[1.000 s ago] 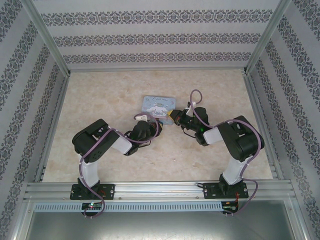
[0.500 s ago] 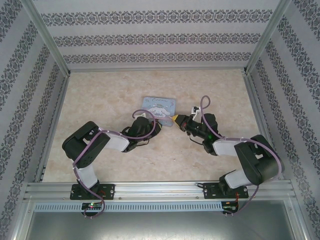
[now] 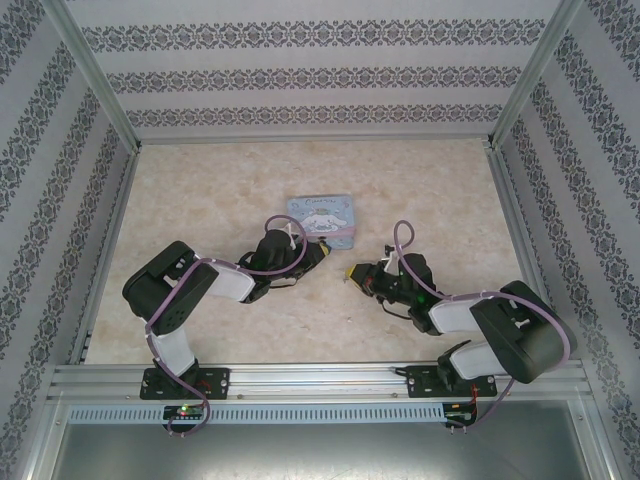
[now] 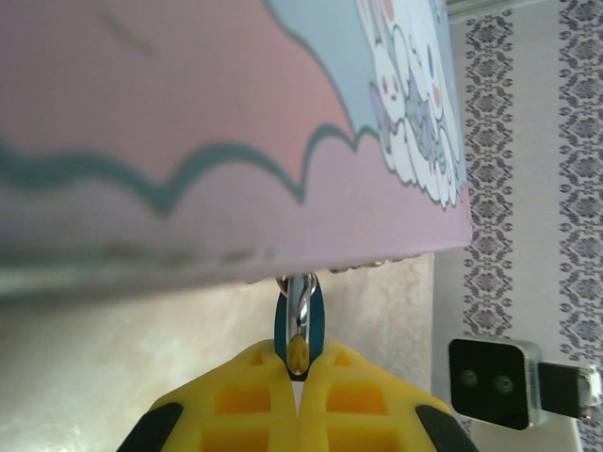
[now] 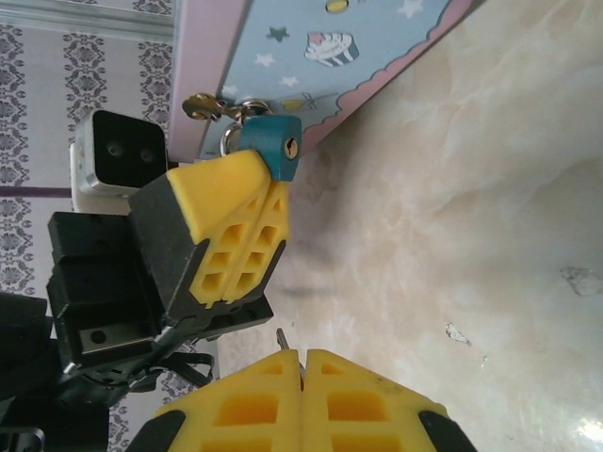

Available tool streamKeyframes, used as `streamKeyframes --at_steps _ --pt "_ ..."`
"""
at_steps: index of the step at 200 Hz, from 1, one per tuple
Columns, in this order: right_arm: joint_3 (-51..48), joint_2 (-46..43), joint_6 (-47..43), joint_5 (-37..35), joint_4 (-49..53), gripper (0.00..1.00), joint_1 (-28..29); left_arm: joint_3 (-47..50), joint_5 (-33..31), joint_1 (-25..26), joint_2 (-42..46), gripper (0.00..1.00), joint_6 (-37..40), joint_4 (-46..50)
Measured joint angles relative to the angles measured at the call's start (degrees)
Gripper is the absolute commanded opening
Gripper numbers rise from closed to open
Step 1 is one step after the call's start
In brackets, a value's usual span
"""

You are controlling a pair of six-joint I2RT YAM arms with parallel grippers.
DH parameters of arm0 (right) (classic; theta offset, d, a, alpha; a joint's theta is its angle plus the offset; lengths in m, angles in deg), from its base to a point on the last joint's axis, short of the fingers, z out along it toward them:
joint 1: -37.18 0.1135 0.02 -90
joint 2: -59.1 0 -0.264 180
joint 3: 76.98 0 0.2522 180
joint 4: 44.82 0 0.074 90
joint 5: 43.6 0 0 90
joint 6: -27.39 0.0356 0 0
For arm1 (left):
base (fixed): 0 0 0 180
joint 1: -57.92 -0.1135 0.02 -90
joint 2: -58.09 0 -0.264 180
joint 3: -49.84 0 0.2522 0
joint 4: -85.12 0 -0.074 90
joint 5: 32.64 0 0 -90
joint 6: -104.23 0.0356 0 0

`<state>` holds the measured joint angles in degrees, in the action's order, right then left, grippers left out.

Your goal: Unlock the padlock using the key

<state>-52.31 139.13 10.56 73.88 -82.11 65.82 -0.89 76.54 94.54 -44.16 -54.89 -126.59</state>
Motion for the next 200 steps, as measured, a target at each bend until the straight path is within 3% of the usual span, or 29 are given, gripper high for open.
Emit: streamKeyframes --at_steps 89,200 --pt "2.12 4.57 2.62 -5.22 -1.64 0.0 0.87 2.47 2.27 -0.11 0.02 0.0 -4.35 -4.55" --pt "5.27 11.78 4.96 -5.84 -6.67 0.0 0.87 2.73 3.21 -0.37 0.0 0.0 -6.4 -7.72"
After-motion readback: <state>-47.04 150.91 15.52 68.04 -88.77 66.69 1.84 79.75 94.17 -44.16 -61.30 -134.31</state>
